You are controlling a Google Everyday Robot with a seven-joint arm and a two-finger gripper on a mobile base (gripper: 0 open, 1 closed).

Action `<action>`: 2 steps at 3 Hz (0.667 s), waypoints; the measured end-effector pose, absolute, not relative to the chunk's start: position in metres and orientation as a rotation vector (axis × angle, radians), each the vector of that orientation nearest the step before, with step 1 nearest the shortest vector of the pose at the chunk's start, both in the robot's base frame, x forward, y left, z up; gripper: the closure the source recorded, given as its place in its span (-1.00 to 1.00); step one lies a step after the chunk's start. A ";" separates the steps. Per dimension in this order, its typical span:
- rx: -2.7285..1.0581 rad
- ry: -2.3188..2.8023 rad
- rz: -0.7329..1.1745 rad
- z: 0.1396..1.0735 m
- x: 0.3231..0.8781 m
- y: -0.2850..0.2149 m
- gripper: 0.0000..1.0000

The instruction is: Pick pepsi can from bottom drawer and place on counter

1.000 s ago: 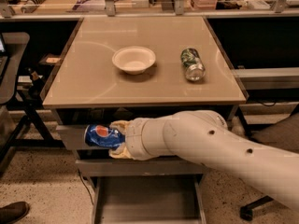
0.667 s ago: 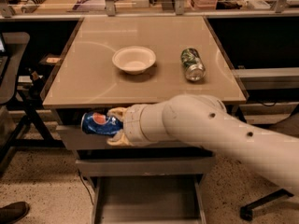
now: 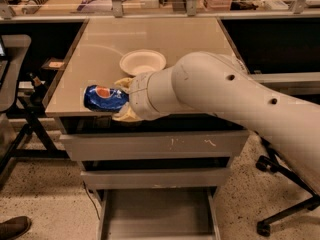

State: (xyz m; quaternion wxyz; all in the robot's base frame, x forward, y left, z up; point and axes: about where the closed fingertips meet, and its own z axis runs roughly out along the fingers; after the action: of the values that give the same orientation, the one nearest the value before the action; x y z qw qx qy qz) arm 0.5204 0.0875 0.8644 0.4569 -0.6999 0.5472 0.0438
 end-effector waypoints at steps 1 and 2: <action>-1.730 1.351 0.115 0.863 0.523 0.090 1.00; -1.739 1.344 0.147 0.866 0.546 0.098 1.00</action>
Offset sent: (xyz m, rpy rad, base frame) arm 0.0647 0.0295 0.0199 0.0396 0.0308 0.0617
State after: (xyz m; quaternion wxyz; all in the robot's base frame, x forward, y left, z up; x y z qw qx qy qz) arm 0.5461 0.0978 0.8665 0.4525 -0.7040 0.5441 0.0595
